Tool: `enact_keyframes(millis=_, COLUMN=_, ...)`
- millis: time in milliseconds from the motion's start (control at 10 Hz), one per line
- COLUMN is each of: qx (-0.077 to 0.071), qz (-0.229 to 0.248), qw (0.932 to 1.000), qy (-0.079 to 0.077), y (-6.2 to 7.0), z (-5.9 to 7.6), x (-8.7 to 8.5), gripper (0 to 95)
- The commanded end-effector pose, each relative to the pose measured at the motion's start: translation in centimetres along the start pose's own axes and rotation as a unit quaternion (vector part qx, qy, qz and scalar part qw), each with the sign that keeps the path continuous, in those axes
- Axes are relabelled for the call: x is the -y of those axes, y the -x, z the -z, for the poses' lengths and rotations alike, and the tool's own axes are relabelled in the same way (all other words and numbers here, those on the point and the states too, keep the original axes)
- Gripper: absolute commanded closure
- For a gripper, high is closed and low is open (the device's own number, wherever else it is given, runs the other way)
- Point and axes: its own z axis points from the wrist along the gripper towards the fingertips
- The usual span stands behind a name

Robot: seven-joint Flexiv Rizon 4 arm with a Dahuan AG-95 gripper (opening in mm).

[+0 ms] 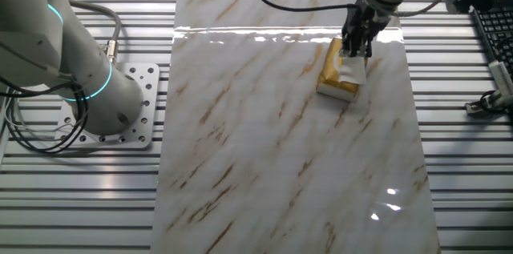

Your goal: Pull out a napkin

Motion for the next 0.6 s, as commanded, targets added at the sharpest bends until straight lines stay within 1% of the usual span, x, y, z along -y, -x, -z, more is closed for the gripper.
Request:
enact_keyframes(millis=100, qx=-0.001, qz=0.0, qw=1.0, qy=0.0, y=-0.16, z=0.12, x=0.01, gripper=95.0)
enact_keyframes(millis=200, qx=-0.001, qz=0.0, qw=1.0, qy=-0.001, y=0.21, z=0.01, x=-0.24, gripper=95.0)
enact_keyframes(millis=600, qx=0.004, qz=0.0, qw=1.0, qy=0.001, y=0.57, z=-0.43, x=-0.5, gripper=95.0)
